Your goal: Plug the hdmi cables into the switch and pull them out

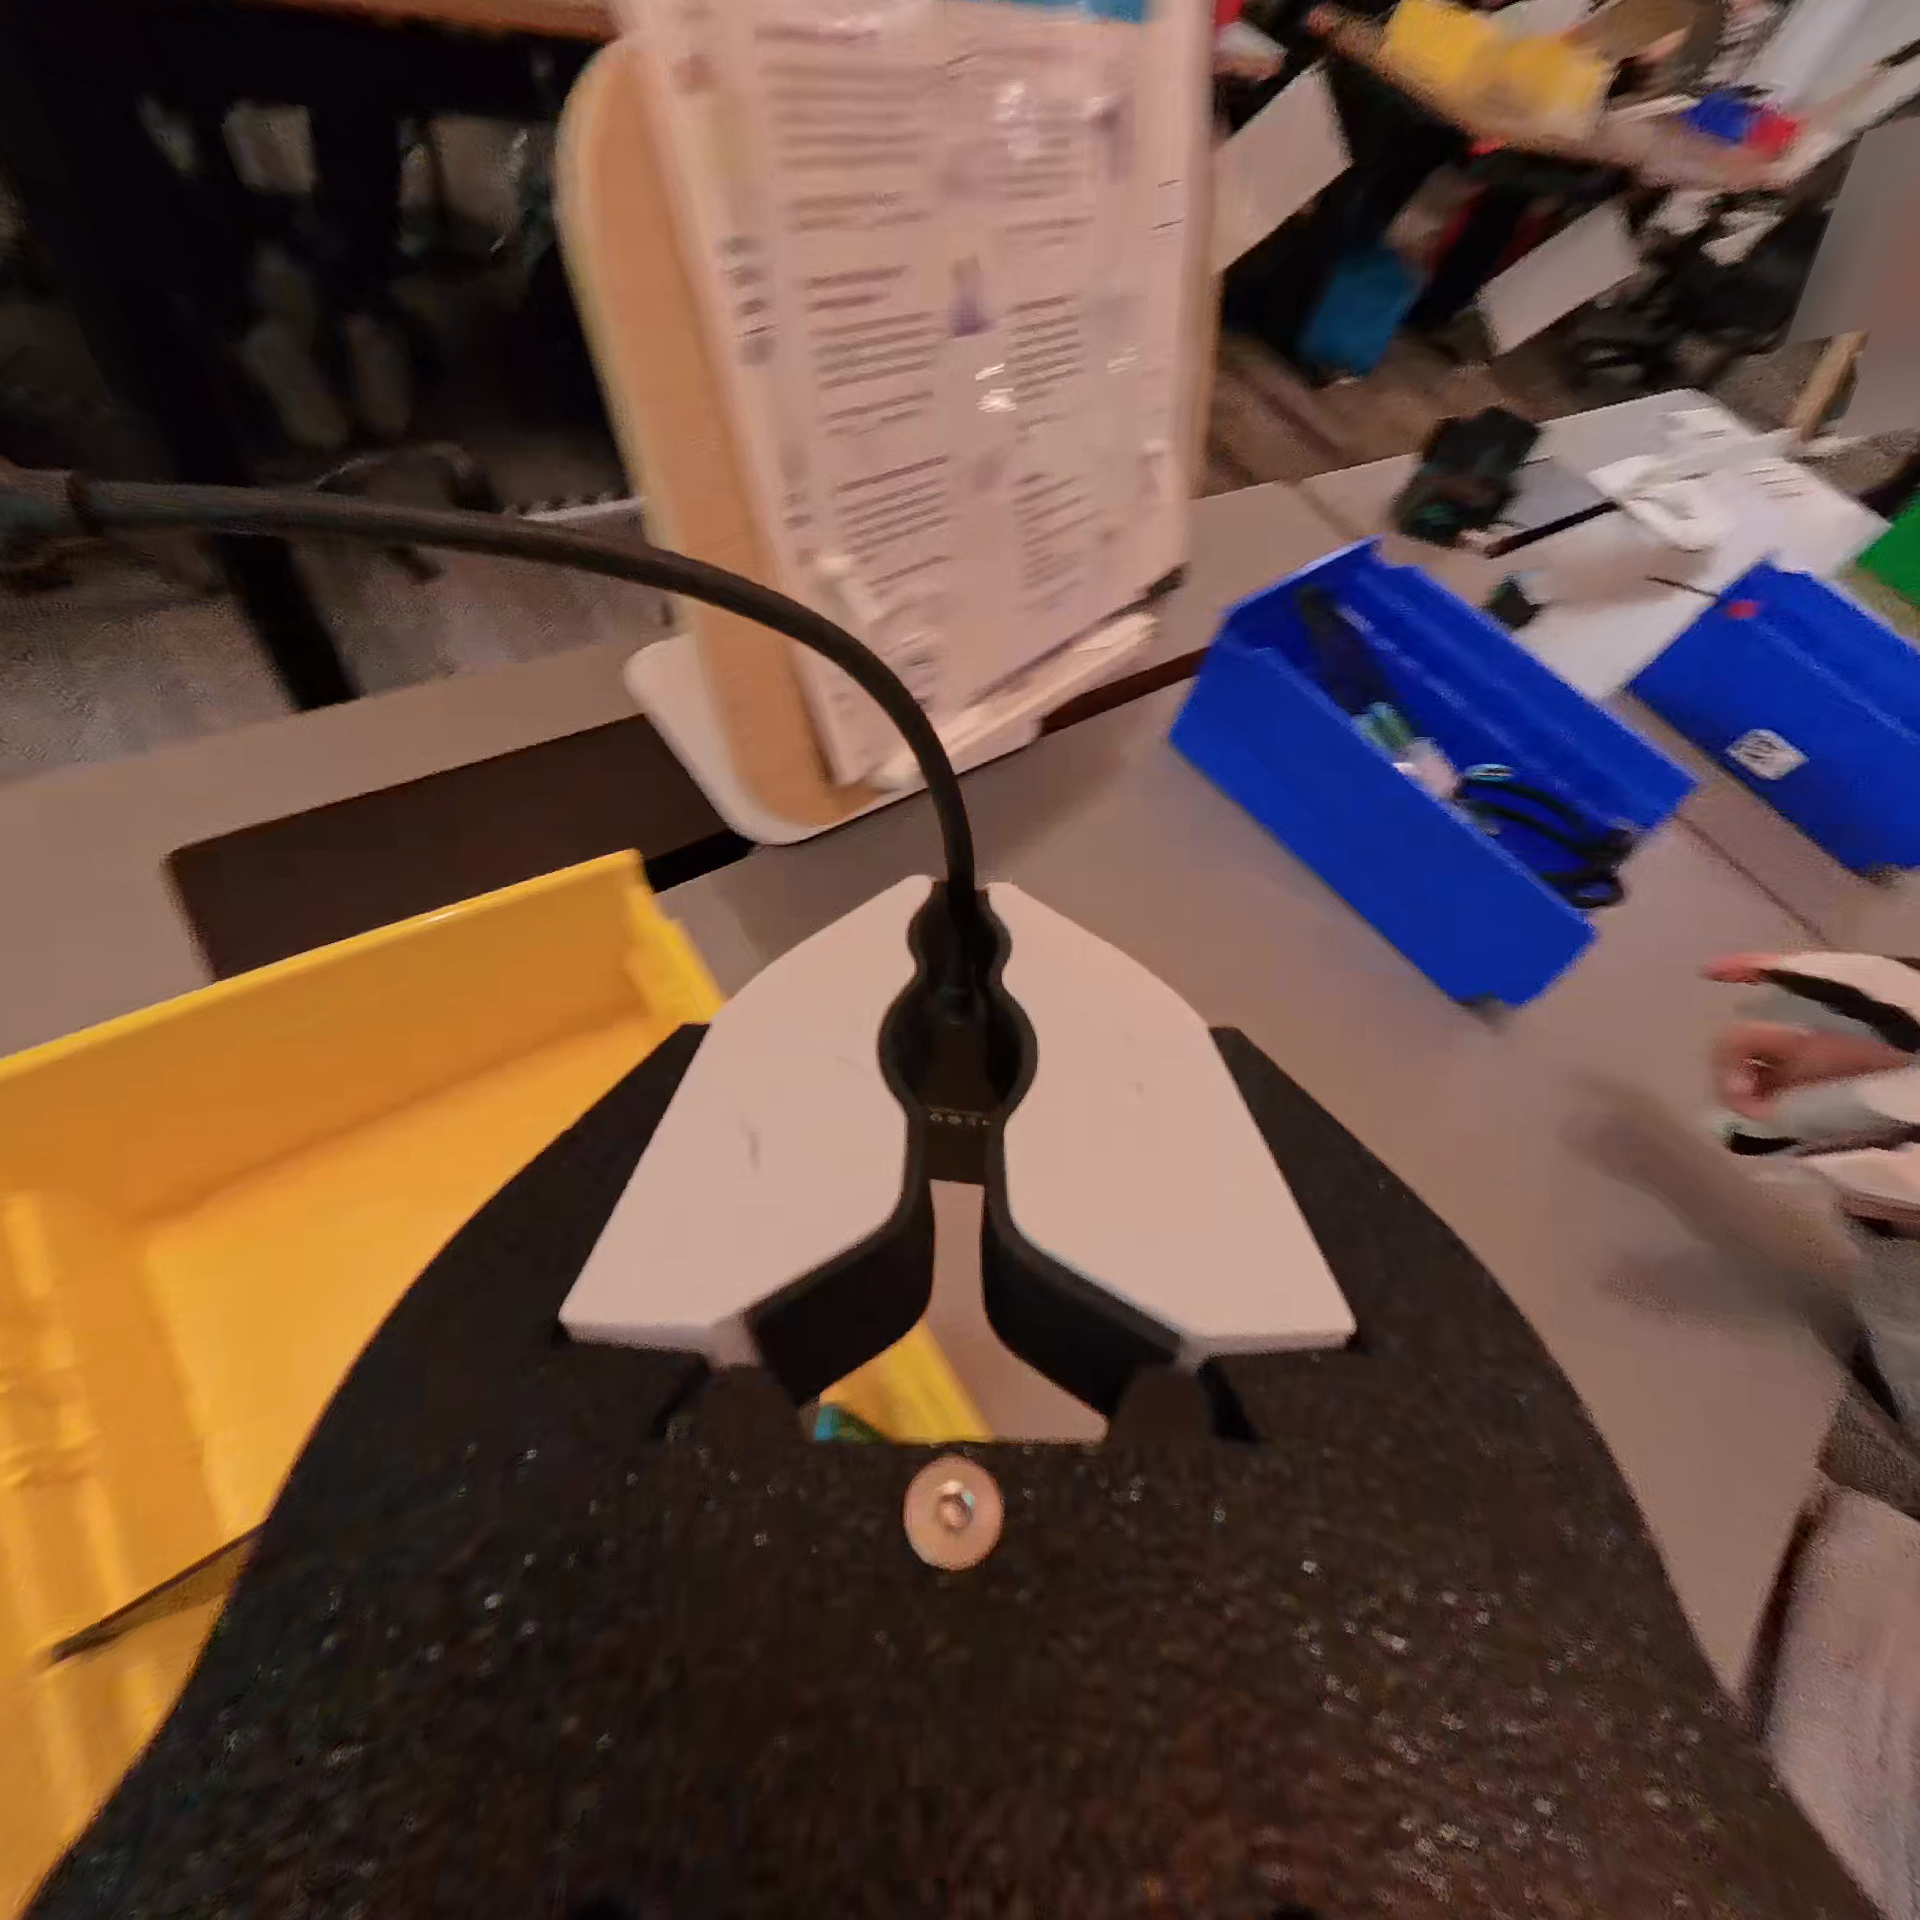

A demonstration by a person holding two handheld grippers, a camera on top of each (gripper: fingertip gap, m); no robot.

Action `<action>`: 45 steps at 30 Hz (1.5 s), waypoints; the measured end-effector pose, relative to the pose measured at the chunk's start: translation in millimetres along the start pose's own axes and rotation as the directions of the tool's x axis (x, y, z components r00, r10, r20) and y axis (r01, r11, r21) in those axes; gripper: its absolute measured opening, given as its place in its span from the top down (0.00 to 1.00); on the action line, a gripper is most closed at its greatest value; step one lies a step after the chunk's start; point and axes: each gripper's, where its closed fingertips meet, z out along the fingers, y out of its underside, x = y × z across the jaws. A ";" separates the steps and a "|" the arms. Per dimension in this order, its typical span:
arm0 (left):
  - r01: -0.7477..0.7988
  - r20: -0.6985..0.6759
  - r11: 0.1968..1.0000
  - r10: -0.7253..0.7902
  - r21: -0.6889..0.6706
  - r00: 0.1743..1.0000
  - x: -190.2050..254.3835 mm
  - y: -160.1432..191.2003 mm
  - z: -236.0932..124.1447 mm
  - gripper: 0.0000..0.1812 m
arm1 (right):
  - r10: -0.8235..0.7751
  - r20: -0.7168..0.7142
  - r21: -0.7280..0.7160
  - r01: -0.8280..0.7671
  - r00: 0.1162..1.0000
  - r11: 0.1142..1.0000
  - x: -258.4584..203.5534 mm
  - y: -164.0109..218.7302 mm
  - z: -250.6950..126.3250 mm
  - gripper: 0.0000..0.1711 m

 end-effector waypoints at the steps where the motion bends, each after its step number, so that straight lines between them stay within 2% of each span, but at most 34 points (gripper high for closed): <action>1: -0.023 -0.037 0.999 0.024 0.022 0.999 22.8 -0.3 -2.9 0.98 | 0.025 0.019 -0.008 -0.025 1.000 1.000 -7.5 -2.5 7.1 0.57; 5: -0.109 -0.145 0.992 0.118 0.071 0.982 111.0 19.5 2.1 0.98 | 0.169 0.044 0.045 -0.171 0.985 0.984 -32.0 -25.9 42.1 0.50; 6: -0.128 -0.152 0.989 0.138 0.076 0.979 131.0 27.3 6.0 0.98 | 0.208 0.056 0.060 -0.211 0.977 0.976 -39.1 -32.6 53.4 0.47; 9: -0.205 -0.144 0.974 0.218 0.099 0.965 185.1 48.3 17.2 0.98 | 0.282 0.080 0.077 -0.288 0.956 0.955 -56.9 -44.1 86.4 0.48; 11: -0.254 -0.131 0.961 0.268 0.112 0.955 212.5 59.2 22.8 0.98 | 0.274 0.087 0.091 -0.281 0.958 0.955 -64.1 -48.4 100.1 0.53; 13: -0.272 -0.152 0.954 0.289 0.124 0.945 235.3 67.2 25.0 0.98 | 0.244 0.095 0.099 -0.253 0.965 0.962 -69.3 -49.5 106.0 0.63; 16: -0.277 -0.201 0.951 0.300 0.134 0.933 258.3 75.2 24.4 0.98 | 0.174 0.106 0.112 -0.186 0.979 0.976 -74.0 -47.8 101.3 0.85; 18: -0.311 -0.202 0.941 0.332 0.130 0.921 264.0 79.5 23.3 0.98 | 0.172 0.085 0.100 -0.180 0.981 0.979 -69.7 -43.9 94.8 0.91; 20: -0.360 -0.228 0.917 0.393 0.175 0.891 271.4 80.7 20.4 0.97 | 0.246 0.129 0.109 -0.261 0.961 0.959 -67.4 -45.4 86.4 0.92; 21: -0.386 -0.238 0.898 0.431 0.211 0.870 274.1 80.6 18.2 0.96 | 0.322 0.191 0.119 -0.347 0.927 0.930 -68.3 -48.7 81.5 0.92; 22: -0.410 -0.249 0.879 0.465 0.245 0.849 275.8 81.1 15.4 0.89 | 0.432 0.266 0.114 -0.473 0.862 0.873 -68.2 -52.3 76.7 0.92; 23: -0.423 -0.275 0.862 0.494 0.279 0.825 278.5 83.1 11.4 0.78 | 0.554 0.335 0.103 -0.614 0.762 0.782 -64.1 -56.1 71.5 0.92; 25: -0.443 -0.346 0.827 0.551 0.345 0.759 285.6 93.3 1.1 0.68 | 0.713 0.478 0.054 -0.827 0.514 0.560 -54.0 -62.9 58.3 0.92; 27: -0.515 -0.342 0.764 0.638 0.387 0.689 285.7 108.8 -3.2 0.59 | 0.773 0.549 -0.023 -0.919 0.318 0.394 -45.8 -61.2 47.7 0.92; 28: -0.572 -0.328 0.723 0.688 0.387 0.648 284.8 119.4 -2.2 0.57 | 0.779 0.570 -0.073 -0.929 0.261 0.364 -47.4 -58.3 43.7 0.92; 30: -0.697 -0.260 0.623 0.782 0.354 0.567 279.8 136.1 5.3 0.51 | 0.789 0.574 -0.155 -0.918 0.218 0.366 -55.3 -50.5 39.9 0.92; 33: -0.828 -0.178 0.461 0.887 0.318 0.426 276.9 151.4 16.6 0.51 | 0.780 0.599 -0.236 -0.890 0.182 0.389 -73.5 -49.1 36.1 0.93; 35: -0.849 -0.181 0.420 0.907 0.322 0.380 280.5 158.6 22.1 0.52 | 0.776 0.615 -0.260 -0.892 0.142 0.369 -81.4 -52.5 35.9 0.92; 38: -0.823 -0.177 0.408 0.913 0.396 0.368 292.7 158.8 20.9 0.61 | 0.779 0.612 -0.280 -0.886 0.133 0.371 -90.6 -50.6 37.1 0.92; 41: -0.813 -0.167 0.406 0.914 0.418 0.370 295.7 158.1 20.5 0.61 | 0.776 0.618 -0.284 -0.886 0.124 0.367 -92.9 -50.4 35.3 0.92; 43: -0.796 -0.202 0.459 0.889 0.395 0.412 293.9 160.3 22.3 0.61 | 0.774 0.609 -0.266 -0.876 0.172 0.404 -92.4 -47.8 36.1 0.91; 45: -0.740 -0.275 0.556 0.831 0.378 0.484 294.2 160.1 20.7 0.61 | 0.730 0.612 -0.203 -0.832 0.303 0.516 -91.8 -44.9 36.8 0.88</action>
